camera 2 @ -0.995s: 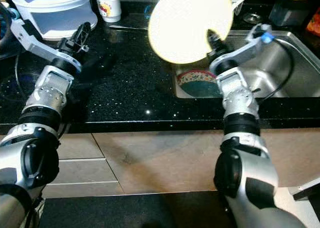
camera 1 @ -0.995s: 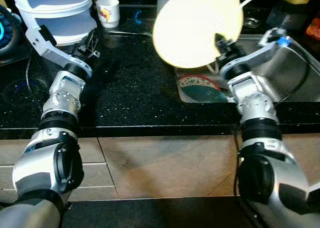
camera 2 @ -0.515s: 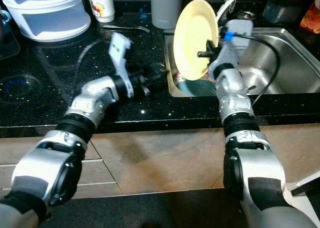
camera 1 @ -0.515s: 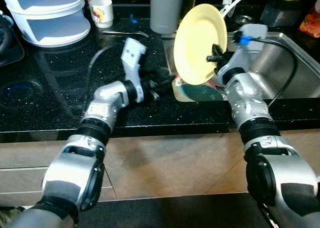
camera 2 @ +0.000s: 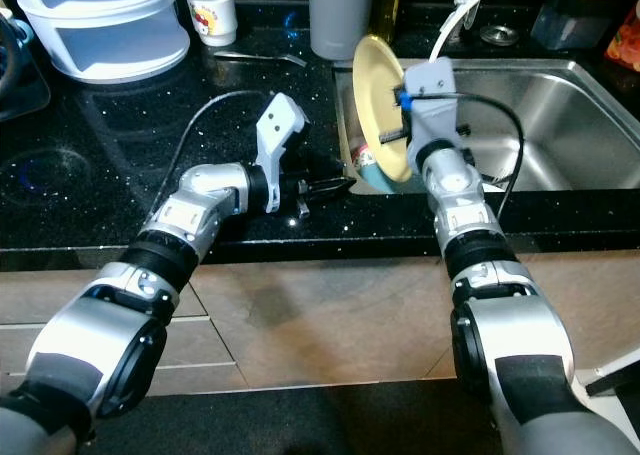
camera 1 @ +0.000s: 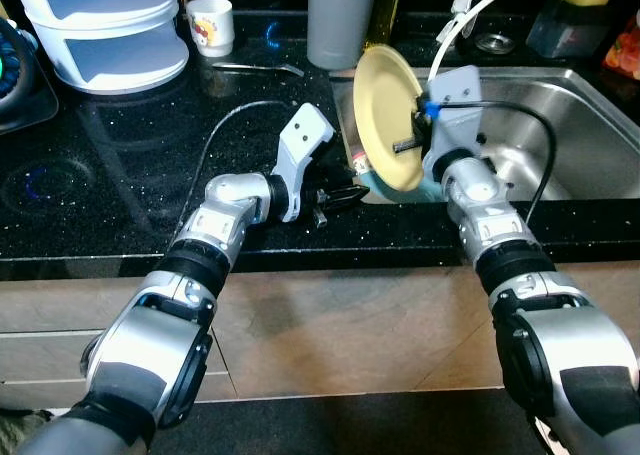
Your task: Kitchen organization
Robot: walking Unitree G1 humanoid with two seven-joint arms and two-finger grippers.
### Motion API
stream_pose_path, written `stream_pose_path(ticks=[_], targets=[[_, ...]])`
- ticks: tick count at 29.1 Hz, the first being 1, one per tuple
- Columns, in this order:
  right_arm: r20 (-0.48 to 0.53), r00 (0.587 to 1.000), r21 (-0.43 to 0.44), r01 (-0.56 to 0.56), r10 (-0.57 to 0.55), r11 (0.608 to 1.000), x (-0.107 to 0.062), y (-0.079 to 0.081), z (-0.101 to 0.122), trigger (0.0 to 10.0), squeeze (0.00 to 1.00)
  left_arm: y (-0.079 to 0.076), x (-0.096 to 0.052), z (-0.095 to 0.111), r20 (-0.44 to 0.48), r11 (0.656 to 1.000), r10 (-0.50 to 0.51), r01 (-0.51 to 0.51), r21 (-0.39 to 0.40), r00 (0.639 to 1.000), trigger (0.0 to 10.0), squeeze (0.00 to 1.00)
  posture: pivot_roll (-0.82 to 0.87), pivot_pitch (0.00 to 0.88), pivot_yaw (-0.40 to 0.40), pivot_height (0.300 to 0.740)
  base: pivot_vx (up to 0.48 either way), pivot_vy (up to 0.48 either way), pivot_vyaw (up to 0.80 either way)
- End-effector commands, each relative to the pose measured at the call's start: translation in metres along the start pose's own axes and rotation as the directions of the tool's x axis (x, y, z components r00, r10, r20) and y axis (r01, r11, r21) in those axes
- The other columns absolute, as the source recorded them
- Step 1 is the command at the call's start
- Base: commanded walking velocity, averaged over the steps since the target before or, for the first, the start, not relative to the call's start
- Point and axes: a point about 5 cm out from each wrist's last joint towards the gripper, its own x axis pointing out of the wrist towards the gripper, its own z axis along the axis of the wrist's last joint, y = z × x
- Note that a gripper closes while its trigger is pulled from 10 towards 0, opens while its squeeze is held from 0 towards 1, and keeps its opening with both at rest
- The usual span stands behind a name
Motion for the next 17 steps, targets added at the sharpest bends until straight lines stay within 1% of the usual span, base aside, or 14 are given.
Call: stream_pose_path(ticks=[1,2,3,4,5,7,8,11,12,13,15,16,17], targets=[[-0.014,1.000,-0.028,0.009,-0.009,1.000,0.000,-0.003,-0.001,2.7,0.00,-0.003,-0.002,-0.014,-0.073,1.000,-0.009,0.008,-0.021,0.997,10.0,0.00,0.00,0.189,0.020,0.740,0.000,0.000,0.00],[-0.023,1.000,-0.032,0.014,-0.015,0.999,0.000,-0.004,-0.003,3.3,0.00,-0.002,-0.002,-0.013,-0.073,1.000,-0.005,0.003,-0.023,0.997,10.0,0.00,0.01,0.193,0.020,0.740,0.000,0.000,0.00],[-0.034,0.999,-0.034,0.018,-0.019,0.999,0.000,-0.005,-0.004,4.3,0.00,-0.002,-0.002,-0.013,-0.072,1.000,0.001,-0.002,-0.024,0.997,10.0,0.00,0.01,0.193,0.020,0.740,0.000,0.000,0.00],[-0.040,0.999,-0.035,0.020,-0.021,0.999,-0.001,-0.005,-0.005,4.3,0.00,-0.001,-0.002,-0.013,-0.072,1.000,0.004,-0.006,-0.025,0.997,10.0,0.00,0.01,0.193,0.020,0.740,0.000,0.000,0.00],[-0.045,0.999,-0.029,0.019,-0.020,0.999,-0.001,-0.006,-0.006,10.0,0.33,-0.001,-0.002,-0.012,-0.072,1.000,0.011,-0.012,-0.023,0.997,10.0,0.00,0.01,0.193,0.020,0.740,0.000,0.000,0.00],[-0.045,0.999,-0.029,0.019,-0.020,0.999,-0.001,-0.006,-0.006,10.0,0.33,-0.001,-0.002,-0.012,-0.072,1.000,0.011,-0.012,-0.023,0.997,10.0,0.00,0.01,0.193,0.020,0.740,0.000,0.000,0.00],[-0.052,0.998,-0.023,0.017,-0.019,1.000,-0.001,-0.006,-0.007,10.0,1.00,0.000,-0.003,-0.012,-0.073,1.000,0.018,-0.020,-0.021,0.997,10.0,0.00,0.00,0.194,0.020,0.740,0.000,0.000,0.00],[-0.061,0.997,-0.006,0.036,-0.037,0.999,-0.001,-0.009,-0.007,10.0,1.00,0.002,-0.004,-0.013,-0.075,0.999,0.035,-0.037,-0.020,0.997,10.0,0.00,0.00,0.194,0.020,0.740,0.000,0.000,0.00],[-0.058,0.997,0.004,0.048,-0.048,0.999,0.000,-0.010,-0.006,10.0,0.00,0.003,-0.005,-0.013,-0.076,0.999,0.044,-0.046,-0.019,0.996,10.0,0.00,0.00,0.196,0.019,0.740,0.000,0.000,0.00],[-0.035,0.997,0.056,0.070,-0.069,0.996,0.002,-0.014,0.001,10.0,0.00,0.007,-0.007,-0.011,-0.071,0.996,0.082,-0.083,-0.014,0.994,10.0,0.00,0.00,0.196,0.020,0.740,0.000,0.000,0.00],[-0.025,0.997,0.070,0.076,-0.074,0.995,0.002,-0.015,0.003,10.0,0.00,0.009,-0.008,-0.011,-0.066,0.995,0.097,-0.098,-0.016,0.993,10.0,0.00,0.00,0.196,0.020,0.740,0.000,0.000,0.00],[0.007,0.996,0.122,0.087,-0.089,0.989,0.004,-0.018,0.010,10.0,0.00,0.012,-0.010,-0.008,-0.041,0.991,0.135,-0.136,-0.009,0.990,10.0,0.00,0.00,0.196,0.020,0.740,0.000,0.000,0.00],[0.043,0.993,0.208,0.100,-0.111,0.973,0.004,-0.021,0.016,10.0,0.00,0.018,-0.013,-0.002,0.011,0.980,0.199,-0.199,-0.024,0.980,10.0,0.00,0.01,0.198,0.021,0.740,0.000,0.000,0.00]])
